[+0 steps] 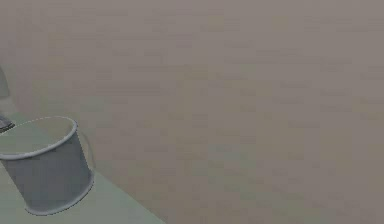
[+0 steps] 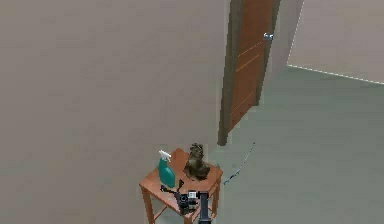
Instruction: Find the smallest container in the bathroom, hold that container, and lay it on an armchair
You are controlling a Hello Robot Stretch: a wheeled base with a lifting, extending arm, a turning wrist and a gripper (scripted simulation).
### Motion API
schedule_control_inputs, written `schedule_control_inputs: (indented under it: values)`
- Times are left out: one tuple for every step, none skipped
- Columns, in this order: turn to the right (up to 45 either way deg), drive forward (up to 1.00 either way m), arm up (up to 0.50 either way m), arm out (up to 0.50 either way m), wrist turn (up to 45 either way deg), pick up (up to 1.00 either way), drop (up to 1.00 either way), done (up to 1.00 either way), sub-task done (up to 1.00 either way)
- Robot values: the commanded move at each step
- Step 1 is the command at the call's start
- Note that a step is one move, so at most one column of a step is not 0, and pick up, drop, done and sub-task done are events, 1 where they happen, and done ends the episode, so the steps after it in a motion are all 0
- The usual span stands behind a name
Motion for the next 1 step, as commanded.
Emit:
schedule_control_inputs:
  values:
    - [0.0, 0.0, 0.0, 0.0, 0.0, 1.0, 0.0, 0.0, 0.0]
